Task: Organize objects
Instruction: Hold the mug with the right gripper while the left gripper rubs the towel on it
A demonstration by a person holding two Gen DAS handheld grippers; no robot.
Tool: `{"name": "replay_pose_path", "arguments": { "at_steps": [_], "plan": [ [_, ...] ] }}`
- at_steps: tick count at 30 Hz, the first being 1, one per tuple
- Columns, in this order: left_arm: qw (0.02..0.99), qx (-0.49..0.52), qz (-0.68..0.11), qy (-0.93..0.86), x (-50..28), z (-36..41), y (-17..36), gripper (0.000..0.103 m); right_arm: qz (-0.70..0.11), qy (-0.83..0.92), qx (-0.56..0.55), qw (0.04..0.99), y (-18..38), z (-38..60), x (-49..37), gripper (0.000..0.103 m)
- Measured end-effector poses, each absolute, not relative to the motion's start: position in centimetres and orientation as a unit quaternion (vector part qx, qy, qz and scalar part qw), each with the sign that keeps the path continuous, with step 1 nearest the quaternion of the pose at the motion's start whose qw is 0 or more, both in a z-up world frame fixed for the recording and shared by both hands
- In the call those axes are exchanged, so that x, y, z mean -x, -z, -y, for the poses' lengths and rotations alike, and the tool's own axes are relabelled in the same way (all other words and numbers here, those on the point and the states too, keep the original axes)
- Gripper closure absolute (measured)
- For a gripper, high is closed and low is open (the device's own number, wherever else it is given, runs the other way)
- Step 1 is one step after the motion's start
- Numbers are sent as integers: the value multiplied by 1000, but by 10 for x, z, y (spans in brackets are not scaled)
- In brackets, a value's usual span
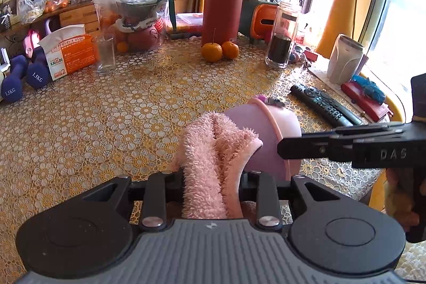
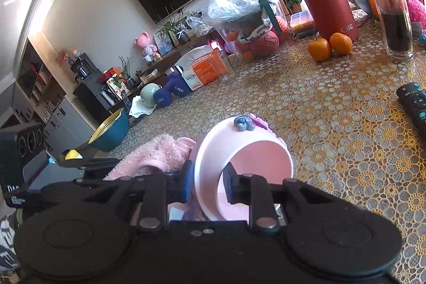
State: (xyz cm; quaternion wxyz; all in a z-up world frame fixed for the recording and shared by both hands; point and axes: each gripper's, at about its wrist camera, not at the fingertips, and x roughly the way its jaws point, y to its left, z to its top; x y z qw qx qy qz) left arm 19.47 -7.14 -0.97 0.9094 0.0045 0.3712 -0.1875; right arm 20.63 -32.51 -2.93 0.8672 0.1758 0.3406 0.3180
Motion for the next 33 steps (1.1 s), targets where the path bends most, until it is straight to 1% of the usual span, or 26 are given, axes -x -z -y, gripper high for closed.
{"name": "replay_pose_path", "arguments": {
  "at_steps": [3, 6, 11, 20, 26, 29, 33],
  "plan": [
    [906, 21, -371, 202, -193, 64, -4, 73, -334, -322, -151, 873, 30, 317, -195, 82],
    [901, 2, -369, 227, -189, 74, -13, 73, -332, -328, -125, 875, 31, 310, -184, 83],
    [897, -18, -376, 230, -189, 86, -4, 73, -325, -338, -103, 877, 33, 307, -170, 86],
    [895, -31, -408, 177, -200, 67, 14, 73, -323, -338, -99, 879, 35, 308, -166, 86],
    [896, 4, -390, 214, -194, 50, -20, 73, -324, -336, -110, 877, 37, 312, -165, 86],
    [894, -17, -382, 235, -190, 67, -31, 73, -325, -340, -107, 876, 37, 312, -164, 86],
    [887, -39, -386, 252, -196, 94, -28, 73, -326, -342, -103, 875, 37, 311, -163, 86]
  ]
}}
